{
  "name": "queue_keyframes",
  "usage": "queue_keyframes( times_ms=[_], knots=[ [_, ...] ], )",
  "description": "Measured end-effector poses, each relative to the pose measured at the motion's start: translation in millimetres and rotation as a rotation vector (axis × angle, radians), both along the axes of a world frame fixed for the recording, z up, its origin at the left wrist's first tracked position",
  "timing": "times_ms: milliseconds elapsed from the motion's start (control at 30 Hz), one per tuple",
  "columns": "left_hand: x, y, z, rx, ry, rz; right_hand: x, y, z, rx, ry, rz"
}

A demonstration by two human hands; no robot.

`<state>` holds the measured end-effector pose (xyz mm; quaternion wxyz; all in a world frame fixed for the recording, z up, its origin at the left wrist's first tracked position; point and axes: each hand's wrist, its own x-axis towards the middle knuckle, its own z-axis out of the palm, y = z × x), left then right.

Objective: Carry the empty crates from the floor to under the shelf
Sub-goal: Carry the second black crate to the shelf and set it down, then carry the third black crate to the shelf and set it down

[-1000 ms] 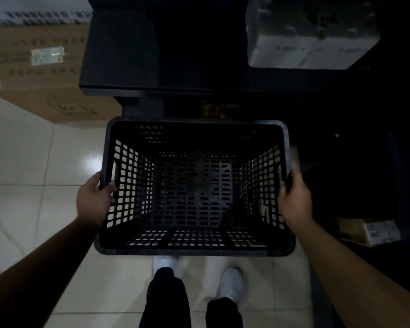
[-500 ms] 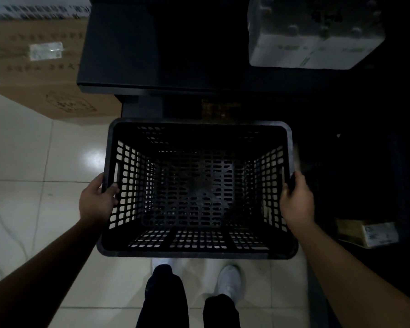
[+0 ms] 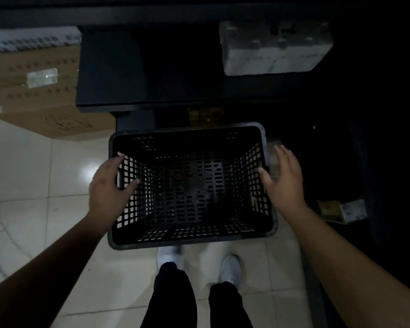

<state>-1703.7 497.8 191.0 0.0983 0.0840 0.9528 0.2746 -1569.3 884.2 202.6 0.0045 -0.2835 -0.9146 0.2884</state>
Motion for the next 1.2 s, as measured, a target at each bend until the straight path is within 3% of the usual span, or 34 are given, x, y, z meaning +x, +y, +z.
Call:
queue_keyframes(
  times_ms=[267,533,900,1067,1200],
  knots=[
    [-2,102,156,0.232,-0.025,-0.347,66,-8,144,-0.081,0.171,-0.161],
    [75,233,289,0.396,-0.018,-0.883,230,-9,285,0.017,0.299,-0.532],
    [386,344,441,0.55,-0.047,-1.617,547,-110,413,0.181,0.364,-1.151],
    [567,336,480,0.632,-0.099,-1.888,690,-185,436,0.263,0.372,-1.377],
    [704,308,485,0.665,-0.267,-2.074,791,-259,442,0.323,0.34,-1.594]
  ],
)
